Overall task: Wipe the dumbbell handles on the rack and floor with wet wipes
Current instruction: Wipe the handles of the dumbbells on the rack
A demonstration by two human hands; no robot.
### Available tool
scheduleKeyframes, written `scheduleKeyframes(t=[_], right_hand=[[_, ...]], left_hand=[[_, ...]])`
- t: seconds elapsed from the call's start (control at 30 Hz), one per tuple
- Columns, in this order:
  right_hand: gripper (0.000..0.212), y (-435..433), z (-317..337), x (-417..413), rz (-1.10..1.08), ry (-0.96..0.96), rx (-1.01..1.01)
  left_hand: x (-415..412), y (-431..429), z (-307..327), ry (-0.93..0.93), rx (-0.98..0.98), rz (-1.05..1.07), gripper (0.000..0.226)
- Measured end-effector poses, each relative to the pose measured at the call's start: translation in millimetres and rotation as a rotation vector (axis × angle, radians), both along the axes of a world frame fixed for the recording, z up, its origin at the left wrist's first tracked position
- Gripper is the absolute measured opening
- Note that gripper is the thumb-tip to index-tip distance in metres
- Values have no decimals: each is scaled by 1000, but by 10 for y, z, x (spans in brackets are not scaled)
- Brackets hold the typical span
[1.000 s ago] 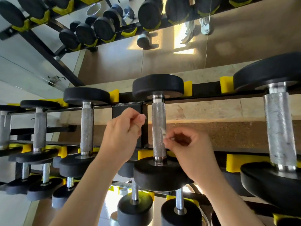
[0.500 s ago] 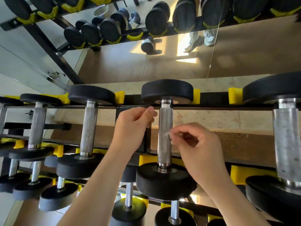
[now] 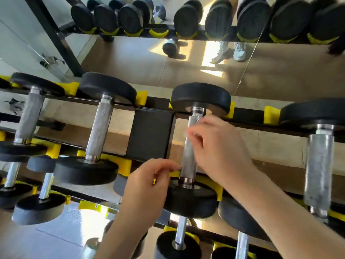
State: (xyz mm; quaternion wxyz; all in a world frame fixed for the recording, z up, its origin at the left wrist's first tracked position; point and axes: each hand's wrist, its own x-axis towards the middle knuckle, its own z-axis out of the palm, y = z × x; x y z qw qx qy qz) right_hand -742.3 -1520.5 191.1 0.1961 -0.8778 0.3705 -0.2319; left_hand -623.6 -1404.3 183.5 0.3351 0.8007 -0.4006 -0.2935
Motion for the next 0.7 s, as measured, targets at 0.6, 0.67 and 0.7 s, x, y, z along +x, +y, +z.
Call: scheduleKeyframes(t=[0.6, 0.67, 0.7], right_hand=[[20, 181, 75, -203, 359, 238, 41], [27, 183, 35, -215, 448, 249, 77], [28, 154, 24, -203, 469, 243, 61]], left_hand=[[-29, 87, 56, 31, -105, -48, 25], [-35, 71, 56, 19, -91, -57, 26], [-30, 66, 47, 14, -81, -63, 26]])
